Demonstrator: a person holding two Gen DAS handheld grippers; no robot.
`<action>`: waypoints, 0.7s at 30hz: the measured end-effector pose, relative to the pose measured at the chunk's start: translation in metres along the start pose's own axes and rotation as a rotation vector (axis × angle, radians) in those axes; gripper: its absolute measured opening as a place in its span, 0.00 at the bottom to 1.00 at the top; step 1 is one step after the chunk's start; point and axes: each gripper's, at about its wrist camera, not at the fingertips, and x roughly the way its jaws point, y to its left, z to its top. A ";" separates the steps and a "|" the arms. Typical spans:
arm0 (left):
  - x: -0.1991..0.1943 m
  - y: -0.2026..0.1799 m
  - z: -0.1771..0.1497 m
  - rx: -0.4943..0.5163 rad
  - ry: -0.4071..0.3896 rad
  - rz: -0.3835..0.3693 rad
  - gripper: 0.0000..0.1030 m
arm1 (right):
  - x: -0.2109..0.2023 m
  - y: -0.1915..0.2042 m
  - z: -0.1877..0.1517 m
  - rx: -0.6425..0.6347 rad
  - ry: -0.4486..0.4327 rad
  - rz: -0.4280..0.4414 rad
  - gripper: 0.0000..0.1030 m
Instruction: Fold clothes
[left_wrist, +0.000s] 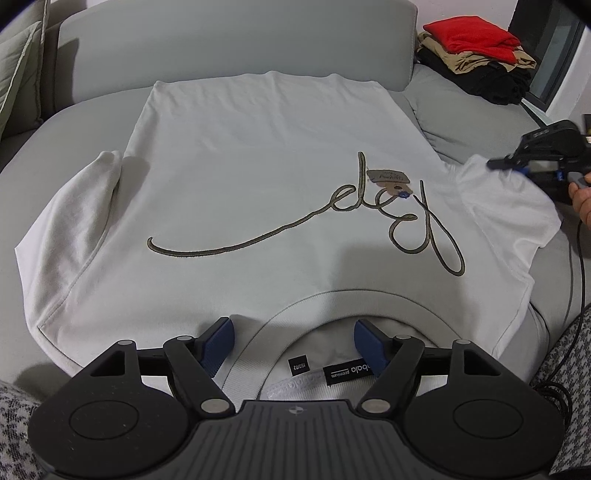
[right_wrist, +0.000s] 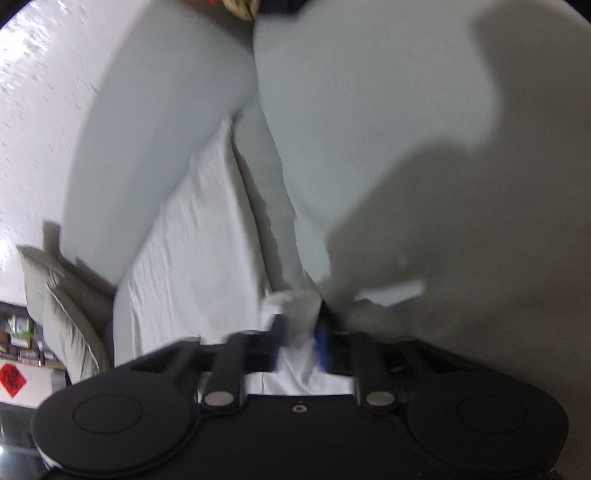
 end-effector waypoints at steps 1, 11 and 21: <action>0.000 0.000 0.000 -0.001 -0.001 0.000 0.69 | -0.004 0.004 -0.004 -0.031 -0.047 -0.035 0.04; -0.004 0.000 -0.002 0.006 -0.017 0.022 0.69 | -0.057 0.028 -0.037 -0.217 -0.402 -0.252 0.25; -0.010 0.001 -0.012 0.017 -0.030 0.068 0.69 | -0.002 0.022 -0.083 -0.123 -0.008 -0.116 0.12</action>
